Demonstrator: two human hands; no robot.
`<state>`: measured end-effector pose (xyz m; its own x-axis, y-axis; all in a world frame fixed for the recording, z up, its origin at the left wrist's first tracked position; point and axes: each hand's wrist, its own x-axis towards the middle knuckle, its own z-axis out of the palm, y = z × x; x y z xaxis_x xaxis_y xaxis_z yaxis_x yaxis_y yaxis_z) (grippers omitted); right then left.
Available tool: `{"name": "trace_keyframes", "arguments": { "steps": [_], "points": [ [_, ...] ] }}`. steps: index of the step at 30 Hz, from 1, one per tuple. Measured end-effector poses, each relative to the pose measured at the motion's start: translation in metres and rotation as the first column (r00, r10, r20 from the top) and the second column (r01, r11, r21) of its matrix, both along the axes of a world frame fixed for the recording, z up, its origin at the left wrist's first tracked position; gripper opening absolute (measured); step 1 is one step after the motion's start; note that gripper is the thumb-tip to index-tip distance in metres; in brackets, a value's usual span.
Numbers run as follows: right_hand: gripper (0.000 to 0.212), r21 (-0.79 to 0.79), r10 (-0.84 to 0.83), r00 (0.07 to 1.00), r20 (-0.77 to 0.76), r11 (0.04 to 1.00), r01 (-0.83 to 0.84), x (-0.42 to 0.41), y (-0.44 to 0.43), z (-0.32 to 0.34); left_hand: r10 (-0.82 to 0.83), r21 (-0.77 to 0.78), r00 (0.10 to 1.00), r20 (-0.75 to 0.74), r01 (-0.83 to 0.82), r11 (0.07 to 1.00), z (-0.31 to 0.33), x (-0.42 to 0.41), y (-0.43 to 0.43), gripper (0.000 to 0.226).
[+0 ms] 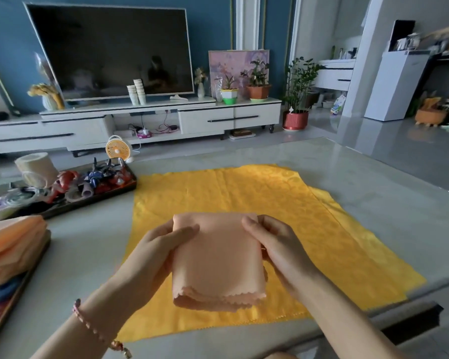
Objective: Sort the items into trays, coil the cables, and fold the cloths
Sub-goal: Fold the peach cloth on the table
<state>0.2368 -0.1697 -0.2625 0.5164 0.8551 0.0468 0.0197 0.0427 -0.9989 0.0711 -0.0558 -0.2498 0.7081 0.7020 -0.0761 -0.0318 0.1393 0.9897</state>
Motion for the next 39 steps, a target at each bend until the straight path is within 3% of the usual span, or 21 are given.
{"name": "trace_keyframes", "arguments": {
  "steps": [2,5,8,11,13,16,18,20,23,26,28,30,33,35,38,39],
  "points": [
    [0.022,-0.097,0.154,0.988,0.005,0.984,-0.152,-0.015,0.009,-0.001,-0.002,-0.039,0.999,-0.032,0.0,0.999,-0.002,-0.026,0.01,0.037],
    [0.051,-0.22,0.33,0.943,0.048,0.924,-0.312,-0.043,0.025,0.001,-0.022,-0.125,0.996,-0.083,0.011,0.992,0.0,-0.062,0.028,0.051],
    [0.052,-0.206,0.271,0.957,0.101,0.947,-0.247,-0.075,0.052,0.008,-0.006,-0.163,0.992,-0.128,-0.015,0.987,0.006,-0.098,0.039,0.051],
    [0.049,-0.181,0.282,0.957,0.071,0.947,-0.266,-0.128,0.089,0.015,0.218,-0.075,0.96,-0.175,-0.234,0.969,0.006,-0.154,0.047,0.053],
    [0.042,-0.15,0.328,0.942,0.065,0.937,-0.316,-0.16,0.108,0.02,0.405,0.044,0.897,-0.175,-0.404,0.914,0.01,-0.18,0.053,0.055],
    [0.035,-0.108,0.384,0.923,0.007,0.918,-0.381,-0.199,0.138,0.03,0.69,0.193,0.71,-0.143,-0.664,0.723,0.026,-0.221,0.081,0.057],
    [0.031,-0.06,0.411,0.908,-0.084,0.907,-0.416,-0.213,0.15,0.04,0.713,0.185,0.699,-0.05,-0.695,0.695,0.043,-0.241,0.108,0.052],
    [0.032,-0.044,0.419,0.905,-0.078,0.905,-0.423,-0.217,0.158,0.044,0.71,0.145,0.704,0.02,-0.705,0.694,0.055,-0.259,0.142,0.047],
    [0.032,-0.108,0.391,0.92,0.021,0.916,-0.387,-0.206,0.15,0.033,0.795,0.291,0.592,-0.13,-0.744,0.601,0.042,-0.268,0.187,0.04],
    [0.032,-0.192,0.321,0.946,0.048,0.932,-0.307,-0.182,0.134,0.008,0.825,0.572,0.423,-0.375,-0.595,0.565,0.004,-0.264,0.209,0.034],
    [0.03,-0.234,0.258,0.966,0.036,0.942,-0.243,-0.162,0.125,-0.008,0.818,0.751,0.327,-0.473,-0.336,0.569,-0.015,-0.264,0.21,0.036],
    [0.026,-0.263,0.21,0.978,0.009,0.944,-0.201,-0.143,0.115,-0.017,0.848,0.855,0.224,-0.481,-0.093,0.51,-0.021,-0.265,0.207,0.034],
    [0.02,-0.281,0.174,0.984,-0.024,0.944,-0.174,-0.118,0.102,-0.019,0.887,0.909,0.247,-0.39,-0.052,0.414,-0.012,-0.256,0.192,0.03],
    [0.018,-0.273,0.139,0.99,0.007,0.953,-0.132,-0.097,0.093,-0.02,0.904,0.94,0.322,-0.281,-0.096,0.326,-0.003,-0.237,0.176,0.03],
    [0.015,-0.279,0.123,0.979,0.162,0.958,-0.074,-0.073,0.083,-0.024,0.869,0.986,0.494,-0.021,-0.131,0.099,0.009,-0.205,0.133,0.026],
    [0.014,-0.279,0.124,0.965,0.229,0.959,-0.056,-0.065,0.08,-0.028,0.832,0.982,0.554,0.023,-0.168,0.085,0.01,-0.191,0.121,0.026]
  ]
}}
